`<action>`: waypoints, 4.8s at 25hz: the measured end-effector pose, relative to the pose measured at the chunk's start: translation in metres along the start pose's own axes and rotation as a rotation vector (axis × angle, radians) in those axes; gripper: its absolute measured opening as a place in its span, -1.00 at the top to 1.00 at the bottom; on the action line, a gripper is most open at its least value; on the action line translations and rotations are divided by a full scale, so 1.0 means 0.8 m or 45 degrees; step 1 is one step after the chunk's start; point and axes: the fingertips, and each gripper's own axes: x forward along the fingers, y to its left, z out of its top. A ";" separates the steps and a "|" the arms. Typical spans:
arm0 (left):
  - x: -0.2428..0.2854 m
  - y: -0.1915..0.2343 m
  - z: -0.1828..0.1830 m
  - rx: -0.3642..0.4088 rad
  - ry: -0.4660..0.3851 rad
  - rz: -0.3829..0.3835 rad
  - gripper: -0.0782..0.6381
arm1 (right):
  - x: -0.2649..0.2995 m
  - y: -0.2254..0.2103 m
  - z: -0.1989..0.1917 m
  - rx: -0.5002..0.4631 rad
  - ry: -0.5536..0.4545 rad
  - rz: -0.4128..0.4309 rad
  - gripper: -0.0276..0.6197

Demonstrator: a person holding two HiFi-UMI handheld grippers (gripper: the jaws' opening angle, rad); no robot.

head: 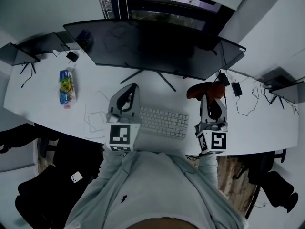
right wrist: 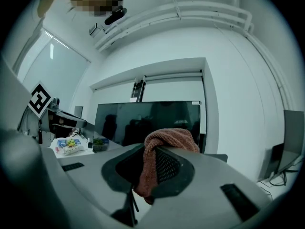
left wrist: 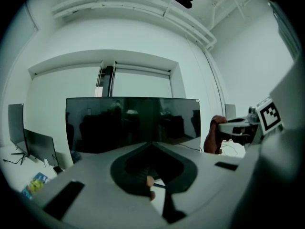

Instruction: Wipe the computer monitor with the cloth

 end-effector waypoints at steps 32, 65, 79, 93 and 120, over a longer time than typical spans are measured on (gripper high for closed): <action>0.024 -0.037 0.003 0.029 0.007 -0.079 0.73 | 0.096 -0.158 0.131 -0.269 -0.185 -0.065 0.75; 0.063 -0.065 -0.025 -0.028 0.049 -0.149 0.73 | 0.117 -0.147 -0.153 -0.039 0.043 -0.037 0.75; 0.080 -0.074 -0.039 -0.093 0.077 -0.148 0.73 | 0.132 -0.140 -0.269 0.010 0.287 -0.023 0.75; 0.054 -0.037 -0.044 -0.112 0.075 -0.036 0.73 | 0.139 -0.121 -0.277 0.000 0.330 -0.064 0.75; -0.081 0.162 -0.079 -0.162 0.105 0.405 0.73 | 0.289 0.243 -0.224 -0.056 0.297 0.487 0.75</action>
